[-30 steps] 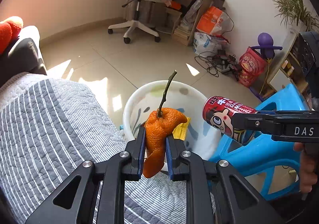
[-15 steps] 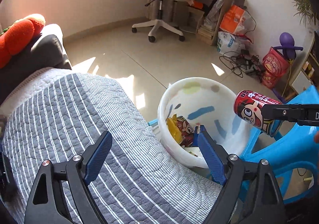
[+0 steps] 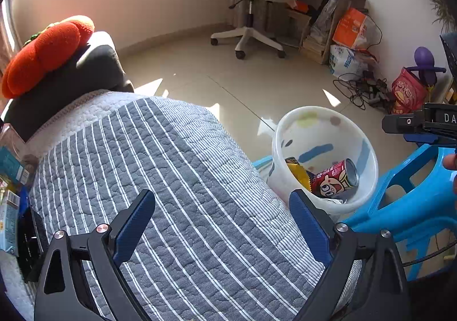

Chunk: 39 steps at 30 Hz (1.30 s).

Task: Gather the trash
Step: 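Open both grippers to drop the peel and can into the wastebasket, then grasp the milk carton with the left gripper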

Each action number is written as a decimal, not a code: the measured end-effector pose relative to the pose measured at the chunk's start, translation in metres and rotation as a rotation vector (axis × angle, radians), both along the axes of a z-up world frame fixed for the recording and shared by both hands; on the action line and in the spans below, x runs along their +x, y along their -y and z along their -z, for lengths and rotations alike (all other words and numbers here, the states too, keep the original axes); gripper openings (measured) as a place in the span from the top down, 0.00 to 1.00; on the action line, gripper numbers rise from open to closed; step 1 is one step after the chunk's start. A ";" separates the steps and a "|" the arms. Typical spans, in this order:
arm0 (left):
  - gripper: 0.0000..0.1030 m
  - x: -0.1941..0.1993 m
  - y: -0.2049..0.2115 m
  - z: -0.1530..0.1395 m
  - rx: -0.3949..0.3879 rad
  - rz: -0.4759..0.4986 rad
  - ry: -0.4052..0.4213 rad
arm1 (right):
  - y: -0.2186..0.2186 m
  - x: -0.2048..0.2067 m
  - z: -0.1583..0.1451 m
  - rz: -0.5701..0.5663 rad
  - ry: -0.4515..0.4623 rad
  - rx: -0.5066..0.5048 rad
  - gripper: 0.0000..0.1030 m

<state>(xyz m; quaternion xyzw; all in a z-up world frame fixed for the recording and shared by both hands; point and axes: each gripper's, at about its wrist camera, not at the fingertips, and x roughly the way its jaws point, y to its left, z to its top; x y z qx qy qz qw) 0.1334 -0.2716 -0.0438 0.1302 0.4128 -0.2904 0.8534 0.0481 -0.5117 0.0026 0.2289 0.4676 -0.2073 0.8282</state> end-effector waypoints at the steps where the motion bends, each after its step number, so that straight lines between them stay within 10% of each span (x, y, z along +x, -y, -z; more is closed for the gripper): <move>1: 0.05 0.001 -0.003 -0.001 0.002 -0.007 0.002 | -0.003 0.001 -0.001 -0.002 0.001 -0.005 0.17; 39: 0.04 0.115 -0.267 0.019 0.121 -0.508 -0.098 | -0.178 0.116 0.009 -0.276 -0.047 -0.069 0.11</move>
